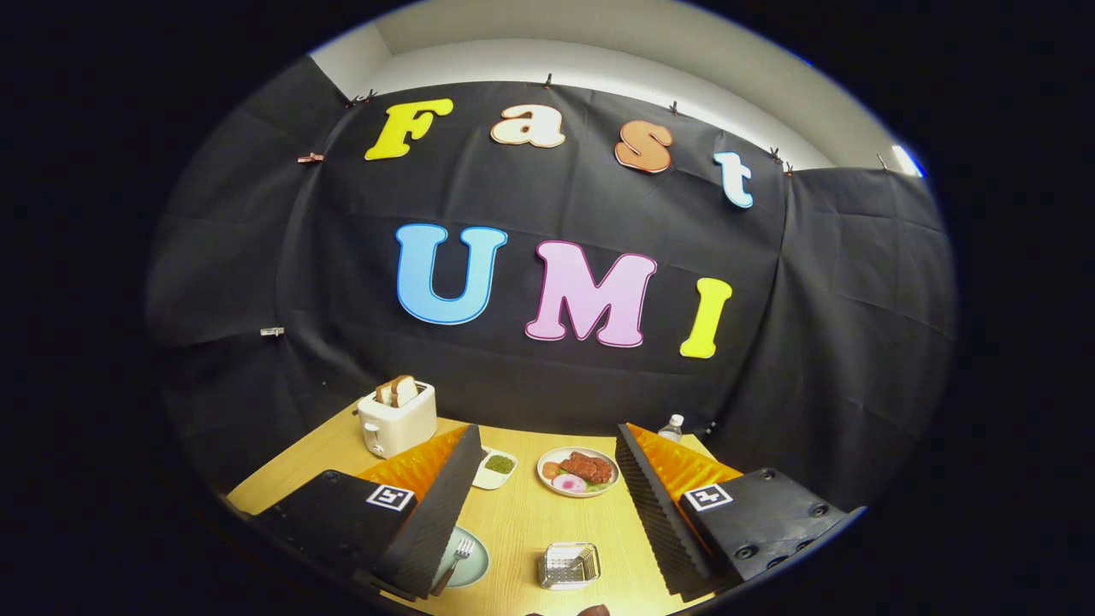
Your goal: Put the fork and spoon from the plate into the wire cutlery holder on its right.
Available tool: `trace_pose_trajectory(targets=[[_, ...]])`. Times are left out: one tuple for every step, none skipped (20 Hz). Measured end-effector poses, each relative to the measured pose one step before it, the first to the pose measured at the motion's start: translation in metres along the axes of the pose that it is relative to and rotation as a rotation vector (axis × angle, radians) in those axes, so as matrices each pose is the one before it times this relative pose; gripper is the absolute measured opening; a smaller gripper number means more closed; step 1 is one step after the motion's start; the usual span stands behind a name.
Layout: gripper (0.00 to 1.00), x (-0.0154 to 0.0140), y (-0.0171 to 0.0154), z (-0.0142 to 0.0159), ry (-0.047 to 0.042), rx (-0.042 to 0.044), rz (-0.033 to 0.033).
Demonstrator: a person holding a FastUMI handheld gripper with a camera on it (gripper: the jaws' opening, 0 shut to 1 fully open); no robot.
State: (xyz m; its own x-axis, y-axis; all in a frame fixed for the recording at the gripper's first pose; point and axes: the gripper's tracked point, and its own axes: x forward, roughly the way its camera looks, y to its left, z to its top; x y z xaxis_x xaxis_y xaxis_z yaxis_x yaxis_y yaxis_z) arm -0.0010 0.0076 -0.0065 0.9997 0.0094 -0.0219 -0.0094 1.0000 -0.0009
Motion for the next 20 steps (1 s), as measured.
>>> trace_pose_trajectory(targets=[[0.98, 0.00092, 0.00026, 0.00111, -0.00106, 0.00273, 0.00039], [0.98, 0.00053, 0.00090, 0.00062, 0.00055, 0.00302, 0.00311], [0.98, 0.00092, 0.00222, -0.00152, 0.00517, 0.00207, 0.00592], [0.98, 0.00154, 0.00437, -0.00373, 0.01518, 0.00604, 0.01504], [0.98, 0.00216, 0.00927, -0.01079, 0.03924, 0.00775, 0.03242], [0.98, 0.00306, 0.01375, -0.01770, 0.07288, 0.00550, 0.04849], [0.98, 0.00110, 0.01289, -0.02293, 0.09123, 0.00819, 0.04824], [0.98, 0.00481, 0.01351, -0.02095, 0.08229, 0.01163, 0.04360], [0.98, 0.00807, 0.00903, -0.01355, 0.06107, 0.00401, 0.02860], [0.97, 0.00712, 0.00601, -0.01545, 0.05403, -0.00204, 0.01901], [0.96, 0.00522, 0.00817, -0.01522, 0.05427, -0.00458, 0.02516], [0.96, 0.00899, 0.00824, -0.01701, 0.05479, -0.00069, 0.02309], [0.96, 0.00802, 0.00646, -0.01899, 0.05933, 0.00371, 0.02324], [0.96, 0.01126, 0.00629, -0.01884, 0.06290, 0.01035, 0.02012], [0.93, 0.00986, 0.00545, -0.01425, 0.04966, 0.01728, 0.02084], [0.91, 0.01134, 0.00337, -0.01127, 0.04062, 0.01449, 0.01005], [0.89, 0.00818, 0.00240, -0.00726, 0.03158, 0.00922, 0.00366], [0.88, 0.00985, 0.00058, -0.00605, 0.02198, -0.00082, -0.00280], [0.88, 0.00989, -0.00085, -0.00763, 0.02299, -0.00722, -0.00765], [0.88, 0.01061, -0.00112, -0.00545, 0.02067, -0.00659, -0.00341]])
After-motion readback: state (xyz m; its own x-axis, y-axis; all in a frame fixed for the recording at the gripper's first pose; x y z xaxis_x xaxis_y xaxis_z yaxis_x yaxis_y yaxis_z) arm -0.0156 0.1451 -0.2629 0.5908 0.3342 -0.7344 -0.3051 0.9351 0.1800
